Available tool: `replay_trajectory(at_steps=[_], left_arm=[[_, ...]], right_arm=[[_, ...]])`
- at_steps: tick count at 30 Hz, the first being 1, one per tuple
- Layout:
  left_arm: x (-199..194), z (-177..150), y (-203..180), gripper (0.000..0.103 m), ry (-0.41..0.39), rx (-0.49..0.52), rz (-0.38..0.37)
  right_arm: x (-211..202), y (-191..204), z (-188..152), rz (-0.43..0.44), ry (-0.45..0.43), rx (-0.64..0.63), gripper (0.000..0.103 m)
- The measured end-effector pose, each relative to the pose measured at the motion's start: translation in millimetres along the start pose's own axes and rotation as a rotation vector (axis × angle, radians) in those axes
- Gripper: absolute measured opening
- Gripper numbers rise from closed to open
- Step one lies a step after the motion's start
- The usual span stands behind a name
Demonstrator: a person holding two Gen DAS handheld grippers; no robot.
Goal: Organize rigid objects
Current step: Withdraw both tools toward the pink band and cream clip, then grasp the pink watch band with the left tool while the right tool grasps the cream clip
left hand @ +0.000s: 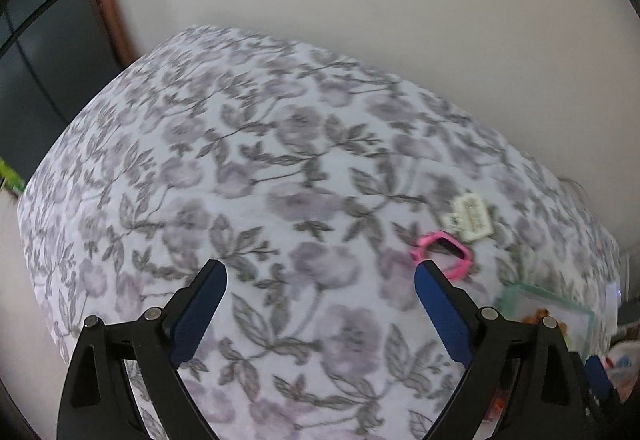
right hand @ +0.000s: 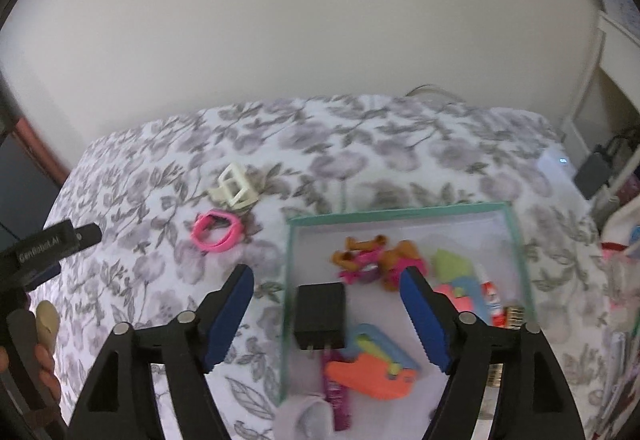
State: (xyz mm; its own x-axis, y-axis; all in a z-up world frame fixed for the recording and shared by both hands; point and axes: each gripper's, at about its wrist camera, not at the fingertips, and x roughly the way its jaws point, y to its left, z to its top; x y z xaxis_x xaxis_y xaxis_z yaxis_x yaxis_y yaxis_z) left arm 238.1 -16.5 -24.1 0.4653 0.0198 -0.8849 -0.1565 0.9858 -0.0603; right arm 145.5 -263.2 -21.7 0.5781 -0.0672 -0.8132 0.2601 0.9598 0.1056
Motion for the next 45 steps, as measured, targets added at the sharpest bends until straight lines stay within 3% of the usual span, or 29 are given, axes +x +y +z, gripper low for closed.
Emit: replay_trajectory(at_steps=[7, 16, 34, 38, 45], left_arm=[[30, -2, 12, 0.096, 0.06, -0.017, -0.004], [61, -4, -2, 0.095, 0.109, -0.022, -0.022], [109, 6, -80, 0.096, 0.04, 0.252, -0.077], [117, 1, -98, 0.095, 0.021, 0.356, -0.021], [117, 3, -102, 0.095, -0.052, 0.409, 0.047]], right_arm=[[19, 18, -6, -0.019, 0.033, -0.025, 0.082], [38, 31, -7, -0.041, 0.057, -0.052, 0.082], [58, 20, 26, -0.041, 0.022, -0.021, 0.082], [67, 20, 36, -0.02, 0.02, -0.014, 0.082], [79, 28, 50, 0.005, 0.023, -0.03, 0.082]])
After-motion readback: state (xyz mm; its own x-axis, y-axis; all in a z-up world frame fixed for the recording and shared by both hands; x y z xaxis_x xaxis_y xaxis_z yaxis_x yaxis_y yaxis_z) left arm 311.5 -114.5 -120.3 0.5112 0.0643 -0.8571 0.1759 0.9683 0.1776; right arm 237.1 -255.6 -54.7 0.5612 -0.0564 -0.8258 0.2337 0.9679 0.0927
